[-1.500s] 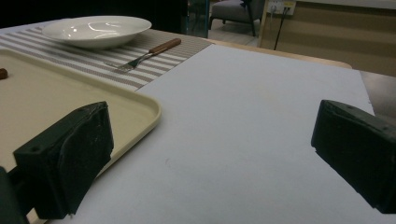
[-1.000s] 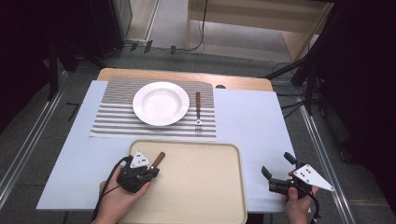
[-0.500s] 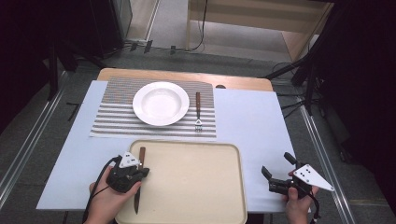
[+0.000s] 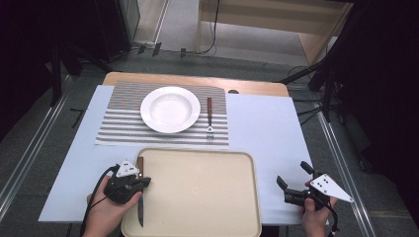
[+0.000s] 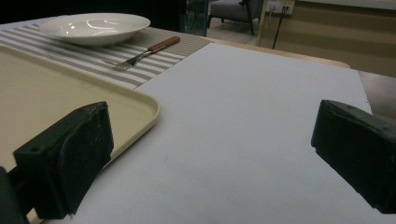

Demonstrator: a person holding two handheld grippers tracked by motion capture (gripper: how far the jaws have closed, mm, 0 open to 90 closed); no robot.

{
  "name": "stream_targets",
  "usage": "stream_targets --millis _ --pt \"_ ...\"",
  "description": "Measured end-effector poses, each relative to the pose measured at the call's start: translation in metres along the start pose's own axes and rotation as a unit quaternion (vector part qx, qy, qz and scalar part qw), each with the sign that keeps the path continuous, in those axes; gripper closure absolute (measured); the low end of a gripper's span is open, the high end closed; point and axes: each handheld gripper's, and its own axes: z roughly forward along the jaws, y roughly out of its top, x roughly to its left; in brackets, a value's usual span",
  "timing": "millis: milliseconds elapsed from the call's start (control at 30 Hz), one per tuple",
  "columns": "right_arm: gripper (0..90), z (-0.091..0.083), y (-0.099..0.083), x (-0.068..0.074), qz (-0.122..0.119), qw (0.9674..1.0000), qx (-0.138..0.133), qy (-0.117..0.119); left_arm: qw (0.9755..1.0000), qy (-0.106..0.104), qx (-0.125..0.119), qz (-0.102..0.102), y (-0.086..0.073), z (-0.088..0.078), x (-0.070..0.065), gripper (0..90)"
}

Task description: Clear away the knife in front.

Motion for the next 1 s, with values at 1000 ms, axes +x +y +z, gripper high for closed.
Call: stream_targets --millis 1000 --pt "0.0 0.000 0.002 -0.004 0.019 0.9997 -0.007 -0.011 0.9939 -0.027 -0.102 -0.032 -0.005 -0.017 0.019 64.8"
